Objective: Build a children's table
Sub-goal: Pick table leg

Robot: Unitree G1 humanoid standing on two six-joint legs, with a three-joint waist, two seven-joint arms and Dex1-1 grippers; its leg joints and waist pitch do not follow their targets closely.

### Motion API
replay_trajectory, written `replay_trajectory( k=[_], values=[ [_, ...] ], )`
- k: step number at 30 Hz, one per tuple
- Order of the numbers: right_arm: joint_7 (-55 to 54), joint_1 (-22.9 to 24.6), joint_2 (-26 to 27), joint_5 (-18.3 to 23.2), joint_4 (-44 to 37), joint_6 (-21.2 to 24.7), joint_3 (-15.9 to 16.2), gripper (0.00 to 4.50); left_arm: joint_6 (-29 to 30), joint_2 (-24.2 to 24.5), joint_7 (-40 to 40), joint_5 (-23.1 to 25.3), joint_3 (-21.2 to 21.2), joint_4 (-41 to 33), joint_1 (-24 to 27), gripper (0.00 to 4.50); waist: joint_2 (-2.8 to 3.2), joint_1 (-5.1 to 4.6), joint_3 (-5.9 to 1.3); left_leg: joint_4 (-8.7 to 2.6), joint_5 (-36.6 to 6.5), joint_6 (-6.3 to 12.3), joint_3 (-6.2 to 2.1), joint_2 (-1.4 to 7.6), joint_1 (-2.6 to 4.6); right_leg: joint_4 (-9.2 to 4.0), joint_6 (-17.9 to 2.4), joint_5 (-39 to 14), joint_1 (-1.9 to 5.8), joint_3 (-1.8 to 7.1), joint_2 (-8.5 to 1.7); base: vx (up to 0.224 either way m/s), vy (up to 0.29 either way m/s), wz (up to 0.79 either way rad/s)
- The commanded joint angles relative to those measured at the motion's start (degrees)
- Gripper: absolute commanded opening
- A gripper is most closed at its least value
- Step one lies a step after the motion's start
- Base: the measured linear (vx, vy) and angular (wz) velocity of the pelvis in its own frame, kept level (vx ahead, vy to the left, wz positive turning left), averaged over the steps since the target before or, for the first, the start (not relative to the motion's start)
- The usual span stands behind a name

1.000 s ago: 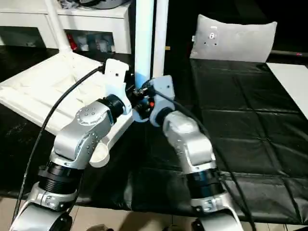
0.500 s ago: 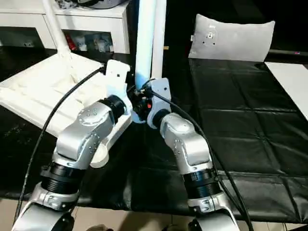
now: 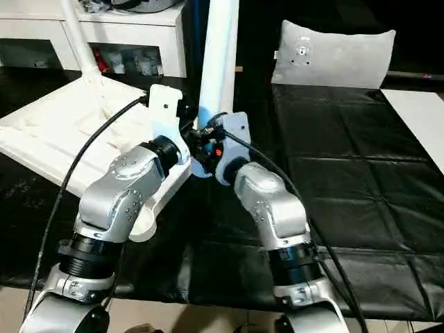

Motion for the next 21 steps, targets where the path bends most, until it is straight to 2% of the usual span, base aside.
replay_trajectory(
  k=[1,6,7,11,13,16,19,21],
  values=[
    [0.7,0.0,-0.7,0.4,-0.2,-0.5,-0.5,1.93,0.8,0.3,-1.9,-2.1,0.7,-1.8,0.1,3.78,-0.76,0.15,-4.15,-3.89,-9.0,0.08,0.49,0.65,-0.22,-4.56,-7.0,-16.9,3.55,2.03,-3.21,0.000,0.000,0.00],
    [6.3,0.8,-3.4,2.1,-0.1,-1.5,-1.1,1.93,3.9,3.2,-10.1,-8.4,2.1,-3.9,1.1,4.09,-0.66,0.13,-4.10,-3.88,-9.8,0.20,0.54,0.72,-0.07,-4.56,-7.6,-17.6,3.43,2.02,-3.20,0.000,0.000,0.00],
    [10.0,1.4,-5.0,3.6,-1.0,-1.2,-1.1,1.93,6.9,4.8,-13.7,-12.1,3.7,-4.7,1.4,4.18,-0.63,0.13,-4.08,-3.88,-9.5,0.31,0.54,0.72,-0.15,-4.49,-7.8,-17.1,3.45,2.03,-3.17,0.000,0.000,0.00],
    [18.6,2.2,-8.5,7.3,-2.8,-0.7,-1.1,1.93,10.7,7.3,-17.8,-17.0,7.1,-4.4,0.8,4.48,-0.67,0.10,-4.12,-3.77,-9.5,1.15,0.60,0.68,-0.07,-4.28,-9.2,-15.5,3.67,1.93,-3.04,0.000,0.000,0.00],
    [20.6,2.4,-9.5,8.0,-3.3,-0.6,-0.9,1.93,11.1,7.9,-18.9,-18.0,7.7,-4.3,0.6,4.50,-0.72,0.20,-4.07,-3.80,-9.1,1.40,0.57,0.70,-0.16,-4.32,-9.3,-15.9,3.75,1.92,-3.10,0.000,0.000,0.00],
    [28.6,2.9,-13.0,11.4,-5.2,1.1,-0.4,1.93,14.8,9.6,-24.0,-24.5,10.2,-3.7,-0.4,4.50,-0.84,0.46,-4.13,-3.67,-8.7,1.88,0.63,0.65,-0.07,-4.37,-9.1,-17.2,3.89,1.93,-3.17,0.000,0.000,0.00],
    [34.3,2.9,-16.0,12.7,-5.8,1.8,0.6,1.93,17.2,11.5,-29.0,-27.8,9.9,-4.1,-0.6,4.50,-0.79,0.49,-4.08,-3.66,-8.2,2.39,0.61,0.75,-0.09,-4.23,-9.6,-16.7,3.73,1.89,-3.08,0.000,0.000,0.00],
    [36.6,2.9,-17.4,13.4,-6.3,2.3,0.9,1.93,18.7,13.1,-31.5,-28.0,8.6,-4.6,-0.5,4.50,-0.76,0.46,-4.05,-3.67,-8.3,2.34,0.59,0.77,-0.04,-4.30,-10.0,-17.3,3.72,1.86,-3.12,0.000,0.000,0.00]
  ],
)
